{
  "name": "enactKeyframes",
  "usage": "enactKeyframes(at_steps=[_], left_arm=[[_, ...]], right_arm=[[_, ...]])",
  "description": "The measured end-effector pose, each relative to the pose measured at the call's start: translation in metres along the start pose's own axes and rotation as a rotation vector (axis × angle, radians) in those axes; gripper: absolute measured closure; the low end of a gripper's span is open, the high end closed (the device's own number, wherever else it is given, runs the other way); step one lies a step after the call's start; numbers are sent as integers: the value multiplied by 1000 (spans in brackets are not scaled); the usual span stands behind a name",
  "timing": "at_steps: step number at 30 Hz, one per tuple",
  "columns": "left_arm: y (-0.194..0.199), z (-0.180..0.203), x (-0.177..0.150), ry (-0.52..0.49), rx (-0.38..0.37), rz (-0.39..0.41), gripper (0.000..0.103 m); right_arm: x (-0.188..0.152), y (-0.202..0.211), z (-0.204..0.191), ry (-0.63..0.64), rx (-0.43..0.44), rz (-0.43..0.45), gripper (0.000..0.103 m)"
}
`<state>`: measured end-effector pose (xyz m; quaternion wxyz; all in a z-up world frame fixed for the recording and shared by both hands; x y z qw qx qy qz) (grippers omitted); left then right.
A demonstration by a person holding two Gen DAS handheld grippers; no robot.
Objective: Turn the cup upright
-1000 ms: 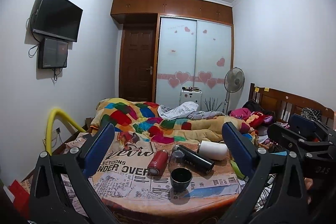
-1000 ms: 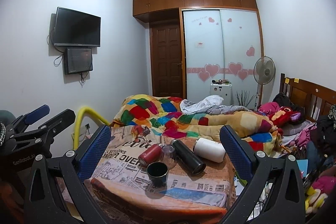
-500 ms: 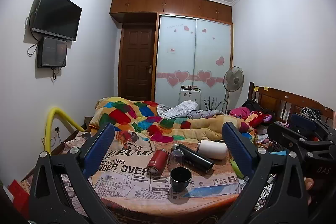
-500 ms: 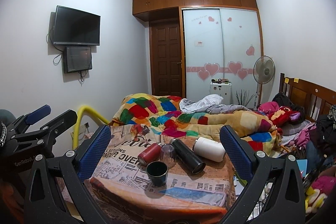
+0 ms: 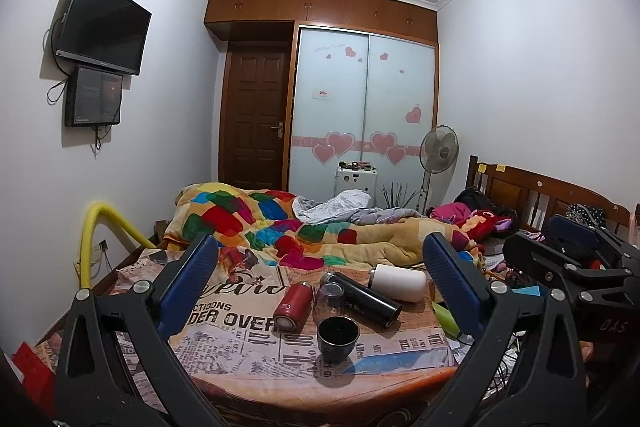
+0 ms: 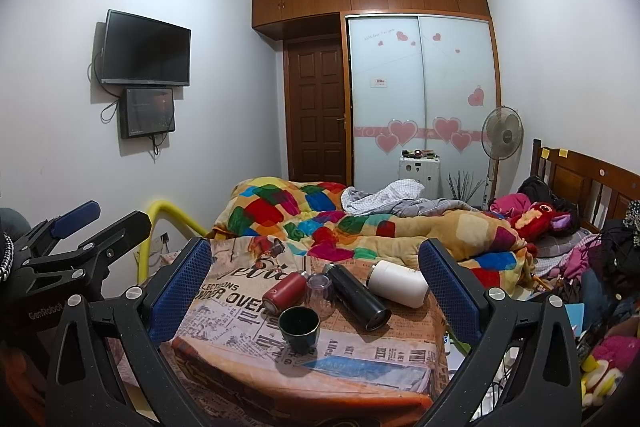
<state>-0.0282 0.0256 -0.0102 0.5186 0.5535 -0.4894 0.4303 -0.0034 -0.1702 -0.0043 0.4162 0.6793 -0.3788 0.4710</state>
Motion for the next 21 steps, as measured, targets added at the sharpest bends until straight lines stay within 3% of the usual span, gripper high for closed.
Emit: enactKeyframes(at_steps=[21], left_arm=[[0,0,4,-16,-5,5,0]], right_arm=[[-1,1,5,-3,-2,-4,0]])
Point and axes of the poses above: each gripper's, at about its wrist camera, not at the fingertips, and y roughly against the way its jaws point, z to its right, x to its top, the point moved 2 cm from there along -y, roughly the way its jaws point, and after that the axes turned 10 degrees about -y, right-handed, at the moved point
